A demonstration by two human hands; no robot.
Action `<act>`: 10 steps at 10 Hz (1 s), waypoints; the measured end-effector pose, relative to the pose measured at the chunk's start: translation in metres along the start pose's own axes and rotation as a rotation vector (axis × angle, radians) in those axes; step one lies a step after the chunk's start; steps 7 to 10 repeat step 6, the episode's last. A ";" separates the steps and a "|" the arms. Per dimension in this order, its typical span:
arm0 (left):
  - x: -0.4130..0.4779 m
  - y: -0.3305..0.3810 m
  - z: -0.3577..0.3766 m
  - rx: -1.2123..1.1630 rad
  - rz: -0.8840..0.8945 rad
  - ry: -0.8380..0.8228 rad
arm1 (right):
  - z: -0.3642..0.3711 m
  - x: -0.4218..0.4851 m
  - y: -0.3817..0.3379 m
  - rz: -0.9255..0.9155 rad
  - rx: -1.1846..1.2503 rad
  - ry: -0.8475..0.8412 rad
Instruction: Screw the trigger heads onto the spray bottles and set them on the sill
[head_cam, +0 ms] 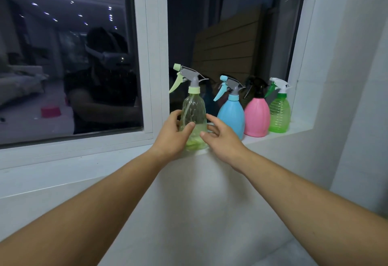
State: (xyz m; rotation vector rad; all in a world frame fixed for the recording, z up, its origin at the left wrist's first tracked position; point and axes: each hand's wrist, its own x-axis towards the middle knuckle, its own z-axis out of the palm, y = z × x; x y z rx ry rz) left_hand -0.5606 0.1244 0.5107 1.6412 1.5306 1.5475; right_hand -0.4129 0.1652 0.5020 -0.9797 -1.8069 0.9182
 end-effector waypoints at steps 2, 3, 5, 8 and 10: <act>0.001 -0.003 0.003 0.072 0.002 0.047 | 0.003 0.005 0.004 0.027 0.035 -0.021; 0.001 -0.005 0.004 0.107 -0.003 0.064 | 0.004 0.006 0.003 0.029 0.043 -0.017; 0.005 -0.010 0.005 0.117 -0.036 0.065 | 0.001 0.001 -0.004 0.033 -0.011 -0.037; 0.003 -0.014 0.003 0.126 -0.063 0.079 | -0.005 -0.010 -0.006 0.021 -0.034 0.013; 0.003 -0.014 0.003 0.126 -0.063 0.079 | -0.005 -0.010 -0.006 0.021 -0.034 0.013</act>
